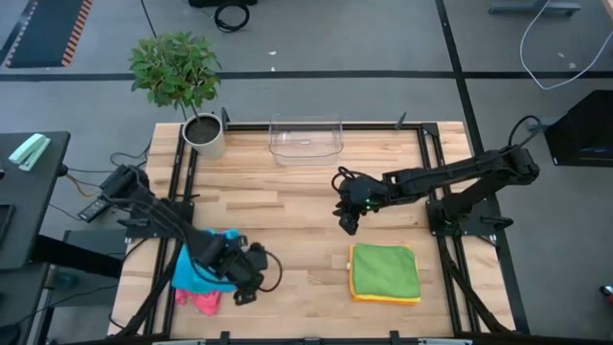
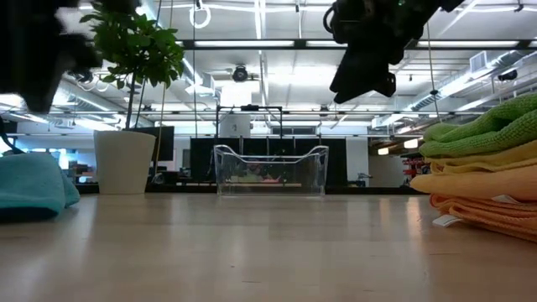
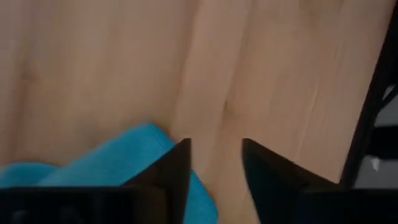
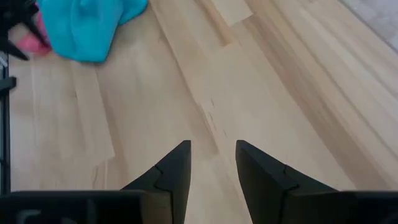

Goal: Fold microfiber towels
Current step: Fold the blue towel on the table

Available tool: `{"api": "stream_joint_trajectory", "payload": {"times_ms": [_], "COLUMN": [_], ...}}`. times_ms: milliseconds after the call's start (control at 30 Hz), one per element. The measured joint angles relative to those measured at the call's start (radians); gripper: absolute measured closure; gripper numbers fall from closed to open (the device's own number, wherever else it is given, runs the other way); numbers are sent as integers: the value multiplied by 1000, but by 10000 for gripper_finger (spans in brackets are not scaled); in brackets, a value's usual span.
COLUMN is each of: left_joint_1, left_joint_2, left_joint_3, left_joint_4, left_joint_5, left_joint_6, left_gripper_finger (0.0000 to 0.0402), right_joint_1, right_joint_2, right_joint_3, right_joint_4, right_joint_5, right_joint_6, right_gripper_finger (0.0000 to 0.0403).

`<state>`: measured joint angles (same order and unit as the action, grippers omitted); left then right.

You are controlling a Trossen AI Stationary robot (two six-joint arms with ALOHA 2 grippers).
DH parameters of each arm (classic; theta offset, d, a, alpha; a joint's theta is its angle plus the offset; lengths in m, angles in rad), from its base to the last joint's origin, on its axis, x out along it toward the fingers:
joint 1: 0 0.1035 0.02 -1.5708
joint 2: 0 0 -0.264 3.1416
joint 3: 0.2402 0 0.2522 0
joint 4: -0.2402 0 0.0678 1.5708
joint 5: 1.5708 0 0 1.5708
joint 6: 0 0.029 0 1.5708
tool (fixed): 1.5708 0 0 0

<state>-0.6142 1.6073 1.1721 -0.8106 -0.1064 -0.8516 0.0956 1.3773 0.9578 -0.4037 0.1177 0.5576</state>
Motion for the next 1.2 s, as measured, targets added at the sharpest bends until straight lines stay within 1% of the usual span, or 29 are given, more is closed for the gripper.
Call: {"api": "stream_joint_trajectory", "payload": {"times_ms": [67,167,233,333,400,433,467,533,567,600,633,733,800,967,1033,1100,1200], "left_joint_1": [-20,-40,-48,-63,-72,-74,-69,-46,-33,-16,5,74,121,205,232,252,267], "left_joint_2": [0,0,0,0,-7,-7,-6,-3,-2,-6,-10,-18,-25,-39,-39,-39,-41], "left_joint_3": [-88,-194,-256,-342,-377,-381,-383,-359,-335,-303,-262,-110,19,348,468,568,653], "left_joint_4": [78,116,150,235,286,292,289,253,226,193,171,77,25,-54,-90,-104,-161], "left_joint_5": [7,-2,-4,4,-4,-7,-13,-6,-7,-13,-20,-49,-81,-205,-230,-233,-234], "left_joint_6": [26,70,78,113,159,170,184,212,235,260,289,403,492,655,679,684,654], "left_gripper_finger": [219,184,172,172,193,212,238,311,351,375,383,386,393,387,387,392,395], "right_joint_1": [12,27,32,32,32,32,32,32,32,32,32,30,26,16,16,17,18], "right_joint_2": [0,0,0,0,0,0,0,0,0,0,0,0,-2,-44,-77,-116,-169], "right_joint_3": [-2,-2,-2,-2,-2,-2,-2,-2,-2,-2,-2,-2,-2,-2,-2,-2,-1], "right_joint_4": [-11,-17,-17,-17,-17,-17,-17,-17,-17,-17,-17,-17,-18,-39,-55,-71,-74], "right_joint_5": [-1,-1,-1,-1,0,1,1,0,0,0,0,0,0,1,1,2,8], "right_joint_6": [2,-1,-1,4,14,21,29,47,51,58,67,70,70,67,65,60,60], "right_gripper_finger": [269,269,269,269,269,269,269,269,269,269,269,269,269,269,269,269,269]}}
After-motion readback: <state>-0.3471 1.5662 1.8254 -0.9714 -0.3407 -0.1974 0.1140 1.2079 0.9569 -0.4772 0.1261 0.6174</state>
